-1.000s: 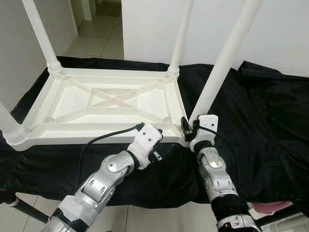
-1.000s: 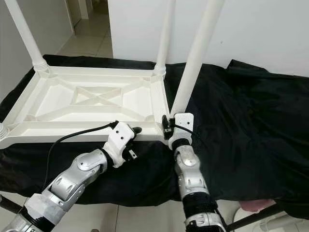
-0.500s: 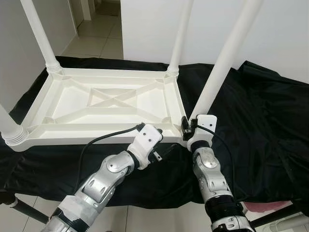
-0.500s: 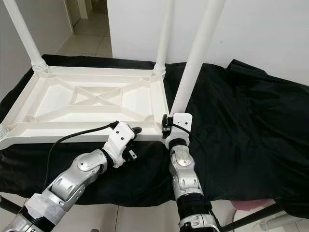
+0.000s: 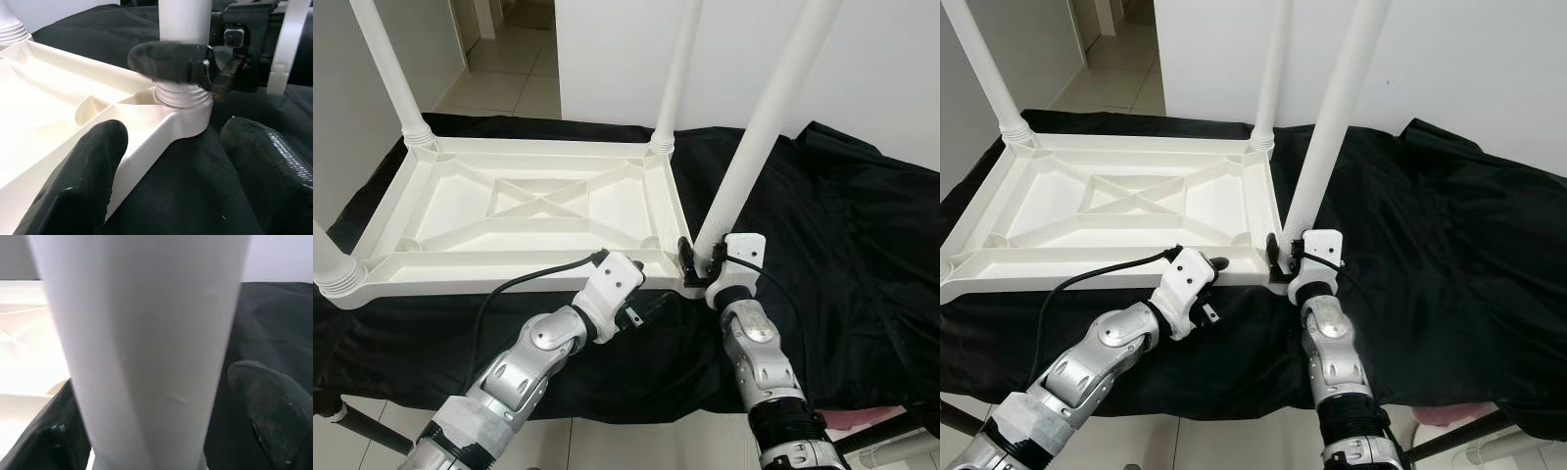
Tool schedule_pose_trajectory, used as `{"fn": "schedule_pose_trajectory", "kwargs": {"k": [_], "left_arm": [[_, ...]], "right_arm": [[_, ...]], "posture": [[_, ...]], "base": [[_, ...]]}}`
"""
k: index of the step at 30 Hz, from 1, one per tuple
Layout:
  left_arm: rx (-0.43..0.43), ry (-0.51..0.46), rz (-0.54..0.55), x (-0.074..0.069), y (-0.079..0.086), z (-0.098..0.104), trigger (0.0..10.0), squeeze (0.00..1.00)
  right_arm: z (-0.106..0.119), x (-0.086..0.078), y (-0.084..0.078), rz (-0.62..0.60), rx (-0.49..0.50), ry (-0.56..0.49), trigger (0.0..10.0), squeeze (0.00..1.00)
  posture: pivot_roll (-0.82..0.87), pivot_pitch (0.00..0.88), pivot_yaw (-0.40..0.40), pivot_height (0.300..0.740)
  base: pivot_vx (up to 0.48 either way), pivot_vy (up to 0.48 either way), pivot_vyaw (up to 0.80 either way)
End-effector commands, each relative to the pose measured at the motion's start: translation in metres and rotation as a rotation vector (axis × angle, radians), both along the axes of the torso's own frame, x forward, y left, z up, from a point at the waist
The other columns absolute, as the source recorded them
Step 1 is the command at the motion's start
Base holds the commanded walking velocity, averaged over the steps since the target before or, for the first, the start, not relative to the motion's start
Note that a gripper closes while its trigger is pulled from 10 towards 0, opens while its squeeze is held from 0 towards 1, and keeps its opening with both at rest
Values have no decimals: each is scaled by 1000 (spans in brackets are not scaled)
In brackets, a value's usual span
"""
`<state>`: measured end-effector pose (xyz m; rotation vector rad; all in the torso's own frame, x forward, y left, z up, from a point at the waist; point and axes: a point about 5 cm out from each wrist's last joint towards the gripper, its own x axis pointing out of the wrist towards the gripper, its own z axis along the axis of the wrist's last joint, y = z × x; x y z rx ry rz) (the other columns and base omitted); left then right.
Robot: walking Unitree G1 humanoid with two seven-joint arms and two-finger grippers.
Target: Building children table
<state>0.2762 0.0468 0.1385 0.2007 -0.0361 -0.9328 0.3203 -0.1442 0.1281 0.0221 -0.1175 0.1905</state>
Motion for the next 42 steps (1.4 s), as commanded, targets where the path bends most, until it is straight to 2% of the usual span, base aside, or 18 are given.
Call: {"fn": "schedule_pose_trajectory", "kwargs": {"k": [1,8,15,16,17,18,19,20,21,22,29,30,31,37,40,42], "left_arm": [[16,4,-121,-6,-5,0,10000,0],[23,2,-139,-7,-6,0,10000,0],[23,-1,-134,-6,-5,0,10000,0],[22,1,-135,-7,-5,0,10000,0],[22,1,-135,-7,-5,0,10000,0],[22,1,-135,-7,-5,0,10000,0],[22,1,-135,-7,-5,0,10000,0],[21,2,-135,-7,-6,-1,10000,0],[21,2,-135,-7,-6,-1,10000,0],[21,1,-136,-6,-6,0,10000,0],[24,-2,-142,-6,-6,0,10000,0],[26,-3,-145,-6,-7,0,10000,0],[26,-2,-146,-6,-7,-1,10000,0],[28,-1,-152,-7,-7,-1,10000,0],[28,0,-153,-7,-8,-2,10000,0],[28,0,-153,-7,-8,-2,10000,0]], "right_arm": [[3,2,-5,175,-58,-6,10000,0],[3,8,-6,397,-161,35,10000,0],[2,12,-10,475,-209,63,10000,0],[1,13,-12,481,-220,68,8392,0],[1,13,-12,481,-220,68,8392,0],[1,13,-13,490,-221,72,4941,0],[1,13,-13,490,-221,72,4941,0],[1,14,-15,496,-223,77,3412,0],[0,14,-16,500,-223,79,3412,0],[0,14,-17,505,-220,81,0,0],[-4,12,-19,497,-199,86,0,0],[-6,11,-20,484,-186,85,3608,0],[-6,11,-19,478,-177,85,10000,0],[-10,8,-18,413,-140,95,10000,0],[-14,11,-21,260,-115,119,10000,0],[-15,12,-22,219,-106,125,10000,0]], "posture": [[-4,42,-40,740],[-5,38,-33,740],[-1,33,-36,740],[1,29,-40,740],[1,29,-40,740],[0,27,-39,740],[0,27,-39,740],[0,27,-39,740],[1,24,-40,740],[1,21,-39,740],[-2,14,-36,740],[-2,14,-36,740],[-5,12,-35,740],[-6,10,-35,740],[-8,12,-39,740],[-8,12,-39,740]], "base": [[0,0,0],[0,0,0],[0,0,0],[0,0,0],[0,0,0],[0,0,0],[0,0,0],[0,0,0],[0,0,0],[0,0,0],[0,0,0],[0,0,0],[0,0,0],[0,0,0],[0,0,0],[0,0,0]]}}
